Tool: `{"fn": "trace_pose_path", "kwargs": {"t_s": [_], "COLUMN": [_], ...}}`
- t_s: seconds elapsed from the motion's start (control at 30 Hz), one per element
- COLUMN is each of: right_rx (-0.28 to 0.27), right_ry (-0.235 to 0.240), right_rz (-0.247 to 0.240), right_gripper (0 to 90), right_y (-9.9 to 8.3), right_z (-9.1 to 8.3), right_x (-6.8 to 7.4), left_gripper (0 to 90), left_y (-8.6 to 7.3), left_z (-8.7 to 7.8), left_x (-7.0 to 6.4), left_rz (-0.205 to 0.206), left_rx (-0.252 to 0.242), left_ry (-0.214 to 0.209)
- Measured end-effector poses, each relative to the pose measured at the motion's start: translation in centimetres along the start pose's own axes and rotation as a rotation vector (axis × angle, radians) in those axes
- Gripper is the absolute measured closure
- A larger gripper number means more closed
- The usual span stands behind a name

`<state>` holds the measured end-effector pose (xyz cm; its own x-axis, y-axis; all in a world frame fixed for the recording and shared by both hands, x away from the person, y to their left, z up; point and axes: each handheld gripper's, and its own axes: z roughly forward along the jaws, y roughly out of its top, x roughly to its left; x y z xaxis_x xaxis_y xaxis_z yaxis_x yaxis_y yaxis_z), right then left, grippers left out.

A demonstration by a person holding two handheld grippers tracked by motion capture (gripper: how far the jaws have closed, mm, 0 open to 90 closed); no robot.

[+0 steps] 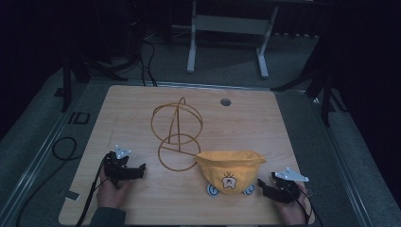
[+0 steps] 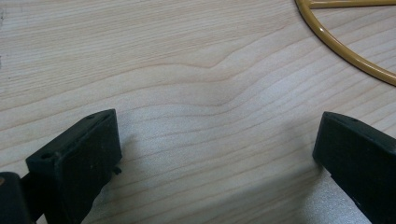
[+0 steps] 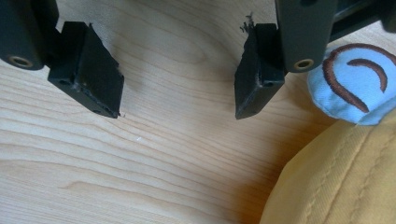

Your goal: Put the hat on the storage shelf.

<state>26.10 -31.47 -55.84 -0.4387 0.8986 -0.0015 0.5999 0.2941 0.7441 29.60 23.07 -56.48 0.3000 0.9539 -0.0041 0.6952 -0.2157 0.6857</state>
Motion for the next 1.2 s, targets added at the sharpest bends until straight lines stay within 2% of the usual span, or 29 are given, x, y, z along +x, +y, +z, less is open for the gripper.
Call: {"fn": "trace_pose_path", "kwargs": {"t_s": [0.6,0.7,0.87,0.93,1.2], "right_rx": [0.000,0.003,0.022,0.019,0.001], "right_ry": [0.006,0.011,0.029,0.050,0.111], "right_rz": [-0.003,-0.007,-0.017,-0.023,-0.059], "right_gripper": [31.7,34.7,43.8,46.3,45.1], "right_y": [0.0,-0.1,-0.2,-0.2,-0.3], "right_z": [0.0,-0.2,-0.8,-1.0,-2.0], "right_x": [0.0,0.1,0.2,0.5,1.7], "left_gripper": [0.8,0.8,0.8,0.8,0.8], "left_y": [0.0,0.0,0.0,0.0,0.0], "left_z": [0.0,0.0,0.0,0.0,0.0], "left_x": [0.0,0.0,0.0,0.0,0.0], "left_rz": [0.001,0.001,0.001,0.001,0.001], "left_rx": [0.000,0.000,0.000,0.000,0.000], "left_ry": [0.000,0.000,0.000,0.000,0.000]}}
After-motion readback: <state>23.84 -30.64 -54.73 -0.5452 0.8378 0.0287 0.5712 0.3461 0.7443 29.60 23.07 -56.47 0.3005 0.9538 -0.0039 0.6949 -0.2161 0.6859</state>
